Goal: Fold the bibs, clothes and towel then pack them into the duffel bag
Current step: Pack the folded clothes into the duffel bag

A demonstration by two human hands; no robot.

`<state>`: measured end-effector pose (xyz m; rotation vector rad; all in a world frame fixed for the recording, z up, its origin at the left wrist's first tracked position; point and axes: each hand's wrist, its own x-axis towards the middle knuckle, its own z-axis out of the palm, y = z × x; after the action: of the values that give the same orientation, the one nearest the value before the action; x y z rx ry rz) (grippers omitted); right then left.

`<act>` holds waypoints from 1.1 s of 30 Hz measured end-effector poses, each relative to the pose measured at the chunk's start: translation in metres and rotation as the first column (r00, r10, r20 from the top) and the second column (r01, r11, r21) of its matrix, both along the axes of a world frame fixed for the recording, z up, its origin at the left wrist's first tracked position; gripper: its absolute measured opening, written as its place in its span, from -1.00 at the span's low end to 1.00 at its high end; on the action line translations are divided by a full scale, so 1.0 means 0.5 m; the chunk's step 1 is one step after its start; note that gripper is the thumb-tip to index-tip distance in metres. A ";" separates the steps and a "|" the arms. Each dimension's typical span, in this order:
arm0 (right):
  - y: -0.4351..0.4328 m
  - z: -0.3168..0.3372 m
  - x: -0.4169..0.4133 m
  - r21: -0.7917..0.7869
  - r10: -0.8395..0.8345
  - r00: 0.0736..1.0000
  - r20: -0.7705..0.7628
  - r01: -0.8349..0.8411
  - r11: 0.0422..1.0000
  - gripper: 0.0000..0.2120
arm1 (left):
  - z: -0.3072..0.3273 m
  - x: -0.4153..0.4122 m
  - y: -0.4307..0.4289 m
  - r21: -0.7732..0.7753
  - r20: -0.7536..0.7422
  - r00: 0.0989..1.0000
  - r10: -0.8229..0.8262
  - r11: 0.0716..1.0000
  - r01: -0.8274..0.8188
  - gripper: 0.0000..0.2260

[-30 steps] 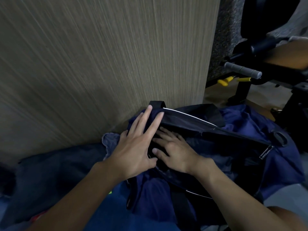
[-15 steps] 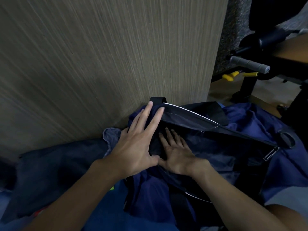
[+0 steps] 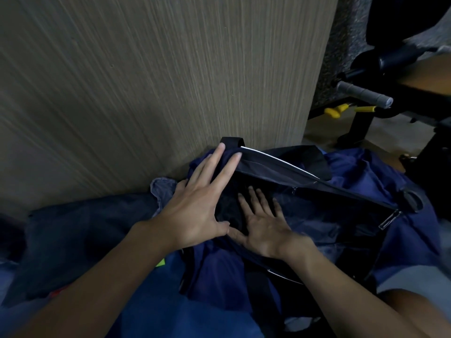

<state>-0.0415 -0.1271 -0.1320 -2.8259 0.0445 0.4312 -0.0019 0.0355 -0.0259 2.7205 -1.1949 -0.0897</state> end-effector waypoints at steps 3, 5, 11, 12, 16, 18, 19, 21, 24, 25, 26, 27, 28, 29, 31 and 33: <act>-0.012 0.000 -0.011 0.019 -0.035 0.999 0.014 0.035 0.999 -0.04 | 0.001 -0.003 0.004 0.014 0.001 1.000 -0.010 1.000 0.010 0.17; -0.020 0.000 -0.020 0.026 -0.052 0.998 0.027 0.052 0.998 -0.07 | -0.001 -0.006 0.007 0.015 -0.002 1.000 -0.007 1.000 0.007 0.17; -0.019 0.044 -0.089 0.106 -0.006 0.992 0.123 -0.007 0.994 -0.20 | -0.006 -0.020 0.014 -0.020 -0.020 1.000 -0.002 1.000 0.002 0.13; -0.015 0.057 -0.102 0.146 -0.014 0.987 0.160 -0.009 0.989 -0.20 | -0.007 -0.025 0.020 -0.026 -0.025 1.000 -0.002 1.000 0.001 0.11; 0.016 0.109 -0.132 0.127 0.003 0.896 0.444 -0.066 0.990 -0.29 | -0.012 -0.058 0.065 -0.214 -0.094 0.996 0.003 0.977 -0.023 -0.13; 0.044 0.133 -0.142 0.228 -0.019 0.851 0.525 -0.119 0.966 -0.47 | -0.016 -0.074 0.108 -0.361 -0.142 0.988 0.065 0.926 -0.113 -0.26; 0.064 0.143 -0.148 0.279 -0.024 0.847 0.531 -0.148 0.949 -0.54 | -0.018 -0.080 0.134 -0.421 -0.149 0.983 0.109 0.892 -0.163 -0.31; 0.109 0.159 -0.155 0.338 0.007 0.862 0.507 -0.206 0.918 -0.56 | -0.025 -0.090 0.189 -0.514 -0.165 0.963 0.212 0.815 -0.268 -0.41; 0.178 0.161 -0.140 0.383 0.091 0.879 0.467 -0.294 0.876 -0.58 | -0.044 -0.091 0.276 -0.557 -0.240 0.884 0.402 0.689 -0.464 -0.51; 0.202 0.160 -0.131 0.389 0.114 0.879 0.463 -0.317 0.865 -0.63 | -0.052 -0.086 0.305 -0.555 -0.235 0.859 0.455 0.662 -0.503 -0.55; 0.225 0.158 -0.119 0.405 0.128 0.878 0.460 -0.336 0.850 -0.69 | -0.060 -0.078 0.333 -0.554 -0.202 0.843 0.499 0.651 -0.518 -0.59; 0.249 0.156 -0.106 0.428 0.137 0.879 0.457 -0.352 0.833 -0.75 | -0.068 -0.070 0.358 -0.557 -0.154 0.833 0.531 0.650 -0.517 -0.61; 0.272 0.156 -0.093 0.449 0.142 0.878 0.456 -0.365 0.815 -0.80 | -0.076 -0.061 0.382 -0.559 -0.111 0.825 0.554 0.652 -0.513 -0.62; 0.296 0.157 -0.078 0.462 0.146 0.878 0.456 -0.374 0.804 -0.82 | -0.083 -0.053 0.402 -0.557 -0.086 0.814 0.574 0.650 -0.517 -0.63; 0.338 0.153 -0.045 0.483 0.150 0.888 0.434 -0.370 0.793 -0.84 | -0.096 -0.041 0.429 -0.540 -0.038 0.795 0.605 0.657 -0.526 -0.64; 0.369 0.140 -0.010 0.494 0.142 0.912 0.385 -0.334 0.803 -0.82 | -0.114 -0.030 0.445 -0.497 0.044 0.799 0.599 0.707 -0.503 -0.56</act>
<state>-0.0465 0.0572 -0.0619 -2.2833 -0.4477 -0.0035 -0.0170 0.2580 -0.0830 2.5446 -0.2976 0.5013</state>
